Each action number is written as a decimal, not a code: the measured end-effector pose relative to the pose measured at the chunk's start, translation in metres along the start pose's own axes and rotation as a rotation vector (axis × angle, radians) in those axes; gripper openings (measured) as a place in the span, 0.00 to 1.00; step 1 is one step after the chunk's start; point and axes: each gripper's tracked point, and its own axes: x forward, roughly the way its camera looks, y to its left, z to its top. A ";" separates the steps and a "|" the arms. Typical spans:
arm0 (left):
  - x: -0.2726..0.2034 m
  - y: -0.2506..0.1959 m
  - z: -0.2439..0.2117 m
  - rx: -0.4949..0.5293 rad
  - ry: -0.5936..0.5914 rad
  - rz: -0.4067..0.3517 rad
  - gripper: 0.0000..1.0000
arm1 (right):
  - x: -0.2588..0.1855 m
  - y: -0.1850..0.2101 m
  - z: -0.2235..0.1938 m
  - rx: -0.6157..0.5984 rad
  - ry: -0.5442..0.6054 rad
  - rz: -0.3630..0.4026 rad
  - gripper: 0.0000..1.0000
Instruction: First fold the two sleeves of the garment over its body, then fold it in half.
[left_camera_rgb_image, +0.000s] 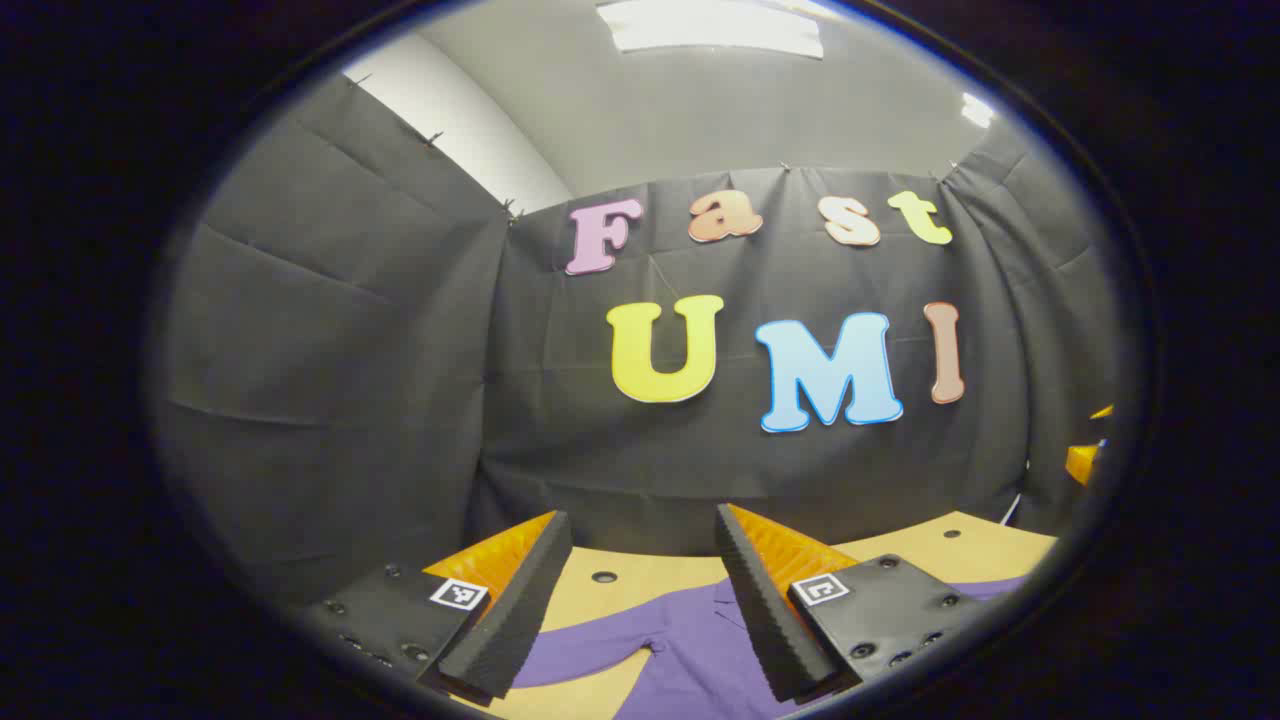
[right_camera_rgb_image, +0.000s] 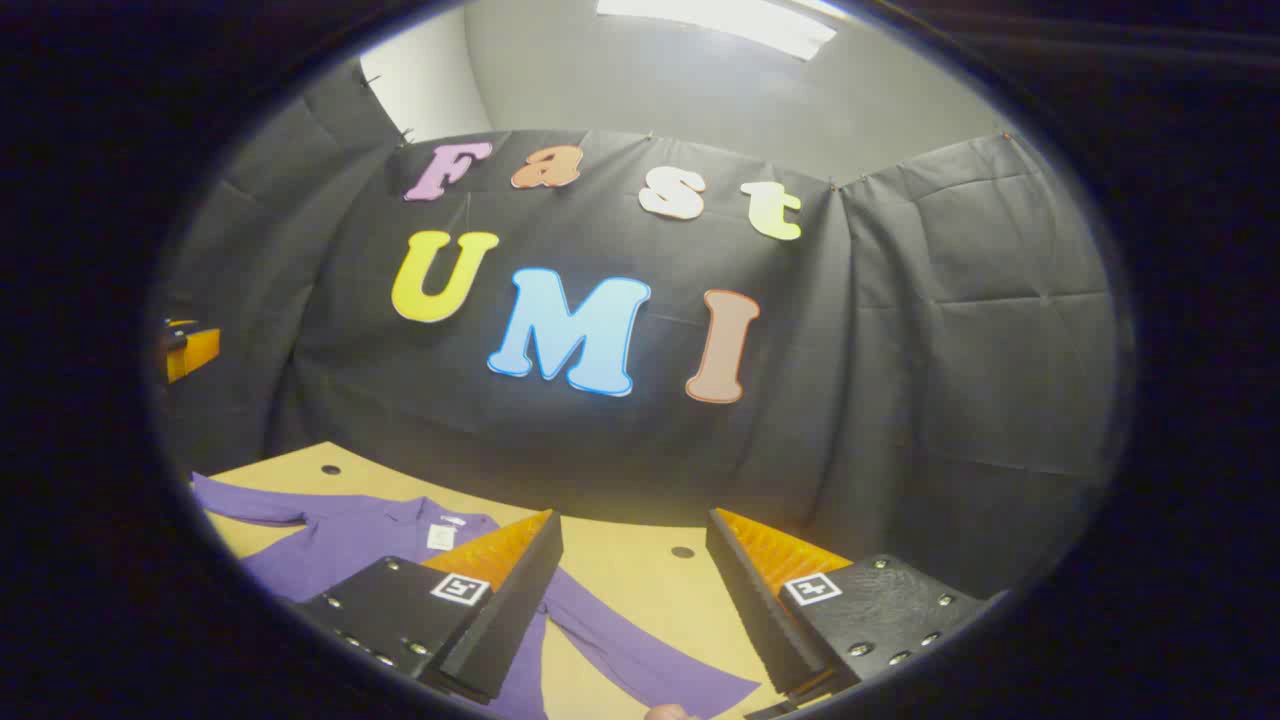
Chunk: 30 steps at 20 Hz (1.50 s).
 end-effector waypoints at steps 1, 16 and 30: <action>0.011 -0.005 -0.005 -0.002 0.010 -0.022 0.94 | -0.001 0.003 -0.002 0.002 0.018 -0.012 0.91; 0.072 -0.030 -0.043 -0.012 0.075 -0.129 0.94 | 0.034 0.062 -0.007 0.051 0.078 0.012 0.92; 0.076 -0.063 -0.038 0.001 0.048 -0.153 0.94 | 0.038 0.020 -0.047 0.094 0.212 -0.089 0.92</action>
